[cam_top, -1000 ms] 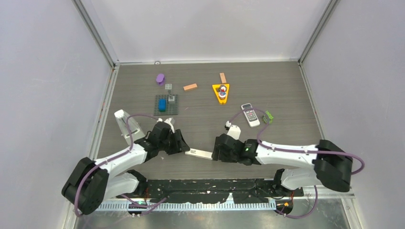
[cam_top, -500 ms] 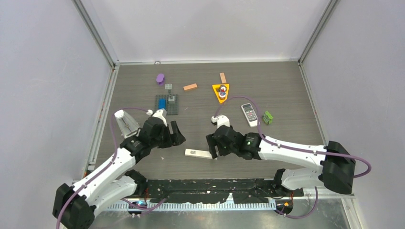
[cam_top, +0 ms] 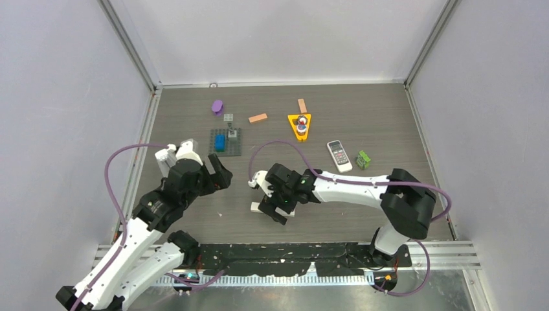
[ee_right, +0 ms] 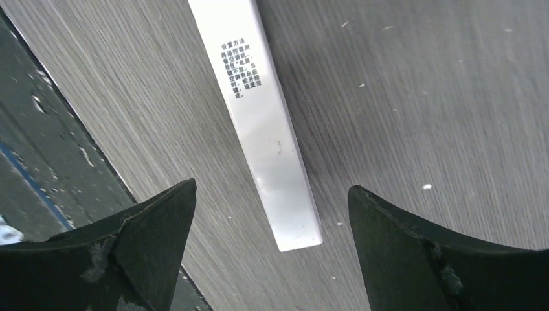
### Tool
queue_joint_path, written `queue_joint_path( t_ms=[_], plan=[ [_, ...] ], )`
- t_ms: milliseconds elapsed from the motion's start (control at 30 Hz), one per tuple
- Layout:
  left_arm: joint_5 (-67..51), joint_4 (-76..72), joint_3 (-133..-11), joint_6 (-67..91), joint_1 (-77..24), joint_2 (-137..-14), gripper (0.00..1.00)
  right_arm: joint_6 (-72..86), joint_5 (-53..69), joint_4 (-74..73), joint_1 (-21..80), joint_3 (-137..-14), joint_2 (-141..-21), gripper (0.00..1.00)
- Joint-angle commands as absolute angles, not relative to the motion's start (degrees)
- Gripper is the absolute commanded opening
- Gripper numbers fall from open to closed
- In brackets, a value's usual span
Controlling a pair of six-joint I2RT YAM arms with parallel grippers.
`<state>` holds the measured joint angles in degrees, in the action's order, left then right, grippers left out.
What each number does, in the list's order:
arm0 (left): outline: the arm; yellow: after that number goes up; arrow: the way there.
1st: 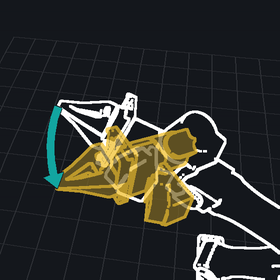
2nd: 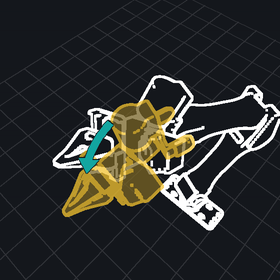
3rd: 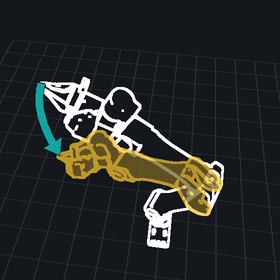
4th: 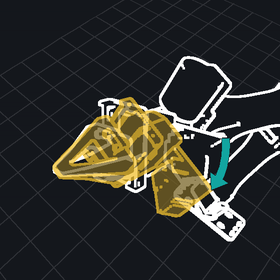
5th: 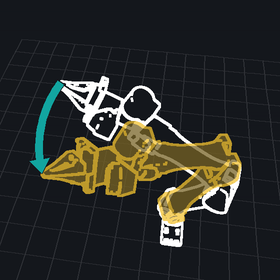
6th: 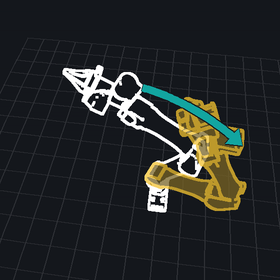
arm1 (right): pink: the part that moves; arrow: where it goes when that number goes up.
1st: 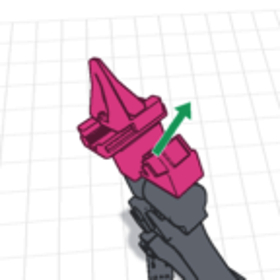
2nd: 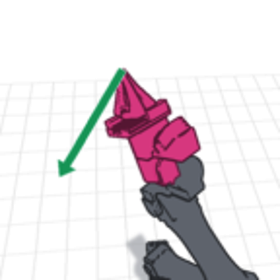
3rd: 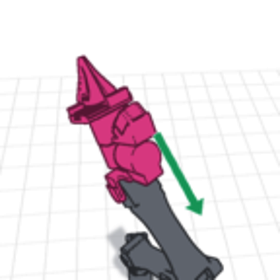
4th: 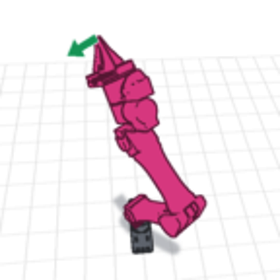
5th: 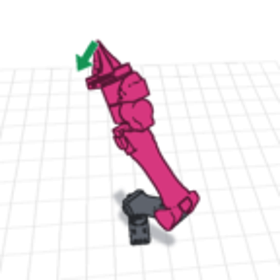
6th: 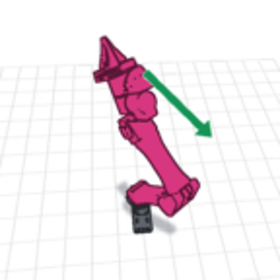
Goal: Load the batteries into the remote control
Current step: Pick up the remote control from the center of the board, then place the remote control at the center of the board.
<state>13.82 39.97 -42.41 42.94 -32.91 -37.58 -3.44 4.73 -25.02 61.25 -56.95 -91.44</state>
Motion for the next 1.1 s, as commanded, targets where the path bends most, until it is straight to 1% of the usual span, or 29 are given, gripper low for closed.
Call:
queue_joint_path(
  t_ms=[0, 33, 167, 233, 267, 300, 333, 367, 433, 533, 633, 767, 1067],
  plan=[
    [18.0, 43.9, -47.1, 41.4, -33.0, -35.2, 0.88, -11.6, 7.8, -27.7, 60.6, -60.5, -93.8, 0.89],
    [18.0, 44.0, -47.6, 40.9, -33.0, -34.8, 0.88, -11.8, 7.9, -27.9, 60.5, -60.7, -94.2, 0.88],
    [18.2, 44.2, -49.0, 39.5, -33.0, -33.8, 0.88, -11.7, 8.2, -28.8, 59.5, -61.9, -96.7, 0.7],
    [18.1, 44.6, -49.6, 39.0, -33.0, -33.6, 0.89, -10.6, 8.1, -29.3, 58.8, -62.2, -97.8, 0.56],
    [18.1, 44.9, -49.8, 38.8, -33.0, -33.6, 0.89, -10.3, 7.6, -29.2, 58.5, -62.0, -97.9, 0.51],
    [18.1, 45.2, -49.9, 38.5, -33.0, -33.6, 0.89, -9.1, 6.0, -29.0, 58.1, -61.8, -97.7, 0.45],
    [18.1, 45.2, -49.9, 38.3, -33.0, -33.5, 0.89, -8.8, 5.3, -28.3, 57.7, -61.1, -97.3, 0.42],
    [18.1, 45.2, -49.9, 38.2, -33.0, -33.4, 0.89, -7.6, 3.7, -27.9, 56.8, -60.7, -96.4, 0.38],
    [17.8, 45.0, -49.9, 38.1, -33.0, -33.4, 0.89, -5.0, 0.9, -26.1, 54.4, -59.2, -94.4, 0.34],
    [16.9, 44.3, -50.2, 37.5, -33.0, -33.7, 0.89, -0.9, -4.8, -23.4, 49.5, -56.9, -91.4, 0.3],
    [15.5, 43.5, -50.5, 36.8, -33.0, -34.5, 0.89, 3.9, -7.0, -22.0, 42.6, -55.1, -88.1, 0.3],
    [14.8, 43.3, -51.2, 36.1, -33.0, -36.1, 0.89, 6.6, -8.5, -21.7, 36.1, -53.8, -87.7, 0.3],
    [13.6, 42.0, -51.0, 36.4, -33.0, -37.1, 0.9, 10.4, -7.1, -21.2, 29.9, -55.5, -92.5, 0.33]
  ],
)
